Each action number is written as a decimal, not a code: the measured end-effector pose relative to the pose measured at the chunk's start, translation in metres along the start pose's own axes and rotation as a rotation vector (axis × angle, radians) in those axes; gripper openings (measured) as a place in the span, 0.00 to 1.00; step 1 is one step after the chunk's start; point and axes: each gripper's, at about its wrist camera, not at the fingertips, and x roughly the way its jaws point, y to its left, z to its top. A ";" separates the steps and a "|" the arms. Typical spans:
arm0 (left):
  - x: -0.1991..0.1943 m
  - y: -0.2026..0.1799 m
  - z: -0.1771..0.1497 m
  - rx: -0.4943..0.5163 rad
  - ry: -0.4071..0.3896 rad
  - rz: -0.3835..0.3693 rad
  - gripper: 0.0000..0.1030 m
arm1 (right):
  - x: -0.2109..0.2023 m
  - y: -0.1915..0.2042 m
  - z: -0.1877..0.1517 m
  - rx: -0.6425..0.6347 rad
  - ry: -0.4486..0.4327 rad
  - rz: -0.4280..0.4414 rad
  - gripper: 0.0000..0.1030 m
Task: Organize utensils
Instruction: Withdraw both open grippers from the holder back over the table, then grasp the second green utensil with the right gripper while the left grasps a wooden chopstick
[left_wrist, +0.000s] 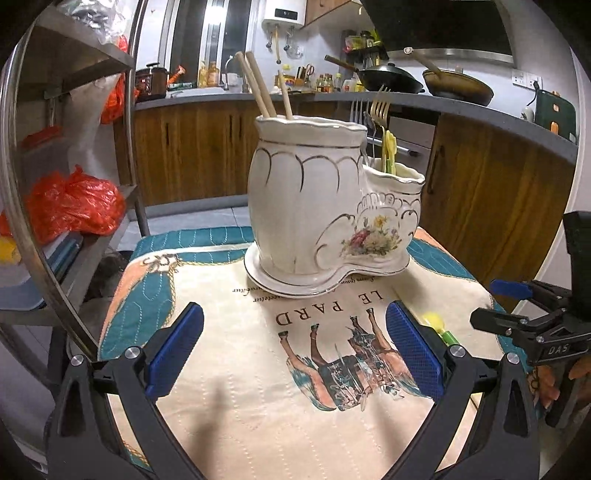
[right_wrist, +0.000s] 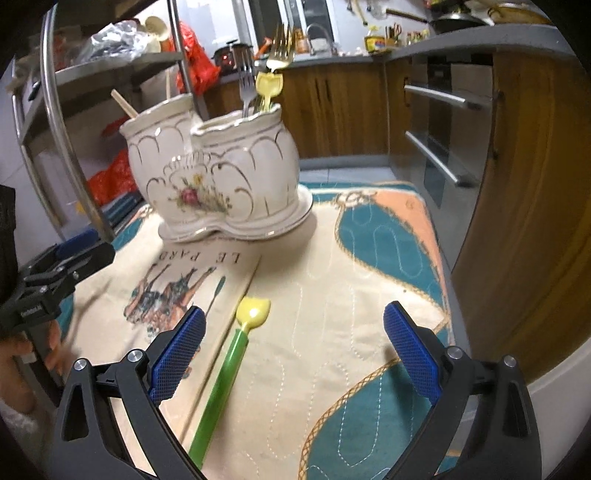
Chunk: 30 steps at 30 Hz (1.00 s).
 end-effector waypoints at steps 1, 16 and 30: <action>0.001 0.001 0.000 -0.008 0.002 -0.006 0.94 | 0.001 0.001 0.000 -0.002 0.010 0.000 0.93; 0.006 -0.001 -0.001 -0.015 0.037 -0.050 0.94 | 0.010 0.027 -0.009 -0.108 0.100 -0.033 0.69; 0.005 -0.007 -0.004 0.010 0.030 -0.057 0.94 | 0.019 0.038 -0.009 -0.121 0.139 0.009 0.15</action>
